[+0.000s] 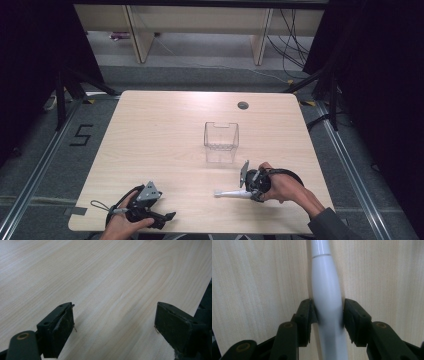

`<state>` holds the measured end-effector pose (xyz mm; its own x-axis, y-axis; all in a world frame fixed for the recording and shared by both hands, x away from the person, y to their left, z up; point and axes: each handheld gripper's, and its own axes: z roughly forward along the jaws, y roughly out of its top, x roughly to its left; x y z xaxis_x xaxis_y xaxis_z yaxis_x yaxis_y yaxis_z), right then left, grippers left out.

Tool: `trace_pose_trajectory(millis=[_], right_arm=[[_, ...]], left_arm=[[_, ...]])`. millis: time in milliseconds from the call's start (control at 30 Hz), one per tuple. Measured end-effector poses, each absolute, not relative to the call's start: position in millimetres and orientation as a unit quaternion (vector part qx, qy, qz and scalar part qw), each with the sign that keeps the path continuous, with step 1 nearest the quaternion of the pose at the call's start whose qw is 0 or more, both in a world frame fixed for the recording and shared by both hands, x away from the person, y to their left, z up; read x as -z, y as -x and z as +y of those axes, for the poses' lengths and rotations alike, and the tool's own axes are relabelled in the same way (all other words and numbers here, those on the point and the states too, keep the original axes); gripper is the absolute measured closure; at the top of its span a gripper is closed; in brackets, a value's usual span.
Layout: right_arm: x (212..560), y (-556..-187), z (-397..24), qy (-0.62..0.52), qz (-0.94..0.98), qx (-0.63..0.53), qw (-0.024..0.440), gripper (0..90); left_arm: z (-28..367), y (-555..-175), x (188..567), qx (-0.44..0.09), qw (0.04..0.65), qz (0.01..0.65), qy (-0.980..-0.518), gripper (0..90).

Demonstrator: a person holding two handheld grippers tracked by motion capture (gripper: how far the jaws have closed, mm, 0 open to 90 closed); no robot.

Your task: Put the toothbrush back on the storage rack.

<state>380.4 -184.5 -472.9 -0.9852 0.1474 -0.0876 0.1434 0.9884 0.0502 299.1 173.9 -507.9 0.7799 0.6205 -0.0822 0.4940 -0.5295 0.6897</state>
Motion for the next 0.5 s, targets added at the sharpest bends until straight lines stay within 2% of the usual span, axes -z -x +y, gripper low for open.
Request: trace_pose_trajectory(millis=[433, 500], right_arm=[[473.3, -382.5, -178.1, -0.068, 0.997, -0.002, 0.034, 63.9], [473.0, -381.7, -177.6, -0.086, 0.996, 0.01, 0.021, 64.7]], left_arm=[[173.6, -298.9, 507.9, -0.085, 0.365, 0.32, -0.87, 15.2], [172.8, -298.2, 508.2, -0.081, 0.374, 0.323, -0.866, 15.2]])
